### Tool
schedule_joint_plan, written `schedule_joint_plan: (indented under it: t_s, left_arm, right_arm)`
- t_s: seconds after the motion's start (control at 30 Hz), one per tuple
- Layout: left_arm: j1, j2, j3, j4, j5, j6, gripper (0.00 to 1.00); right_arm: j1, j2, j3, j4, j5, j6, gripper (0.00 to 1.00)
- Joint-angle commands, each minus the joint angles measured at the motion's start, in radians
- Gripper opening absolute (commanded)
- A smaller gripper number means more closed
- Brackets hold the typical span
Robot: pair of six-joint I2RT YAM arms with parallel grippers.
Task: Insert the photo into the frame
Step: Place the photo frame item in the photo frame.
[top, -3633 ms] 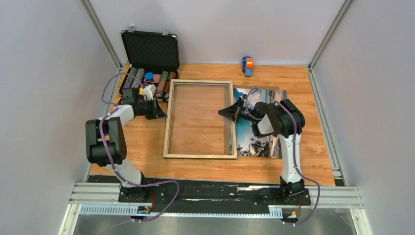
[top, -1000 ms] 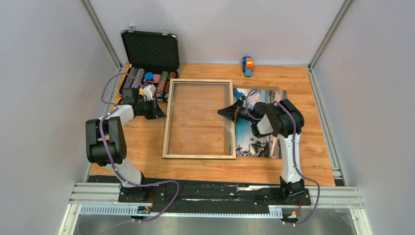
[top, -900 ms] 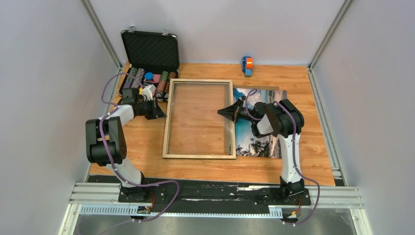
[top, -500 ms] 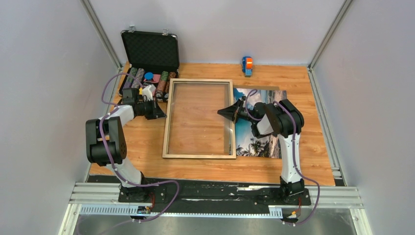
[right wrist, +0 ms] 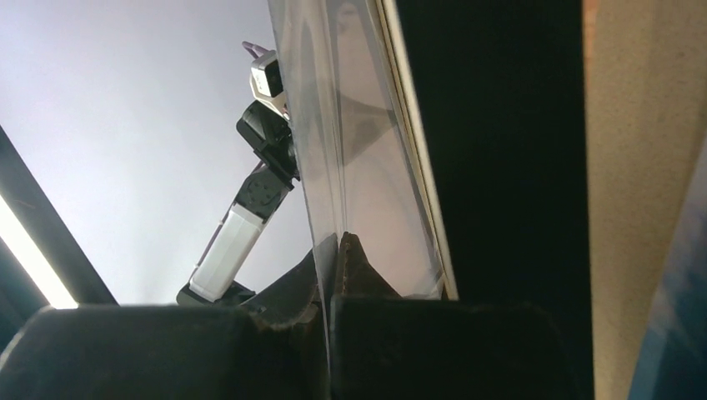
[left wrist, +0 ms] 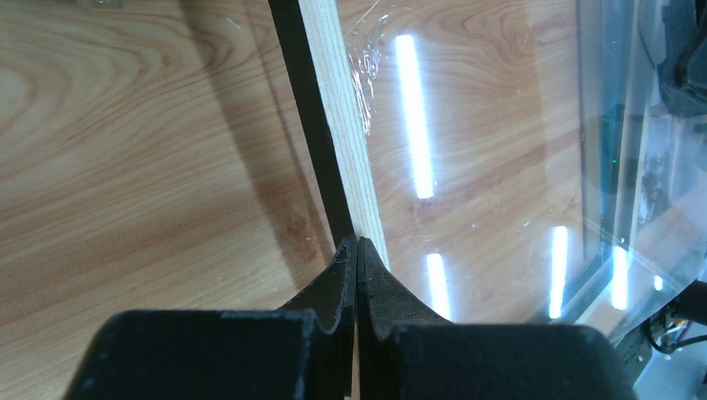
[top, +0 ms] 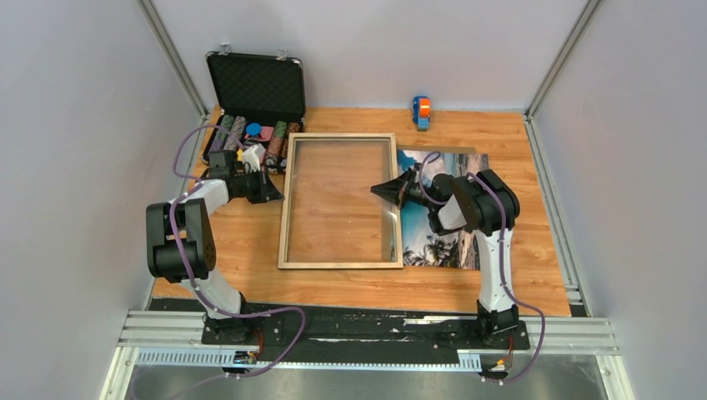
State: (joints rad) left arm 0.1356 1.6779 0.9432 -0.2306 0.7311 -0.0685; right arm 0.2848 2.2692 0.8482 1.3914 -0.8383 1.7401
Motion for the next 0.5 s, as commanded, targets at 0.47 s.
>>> schedule_joint_plan:
  t_s: [0.47]
  left_arm:
    - [0.004,-0.009,-0.025,0.012,-0.06,-0.01,0.0]
  right_arm:
    - [-0.006,-0.101,0.005,-0.094,0.113,-0.047,0.0]
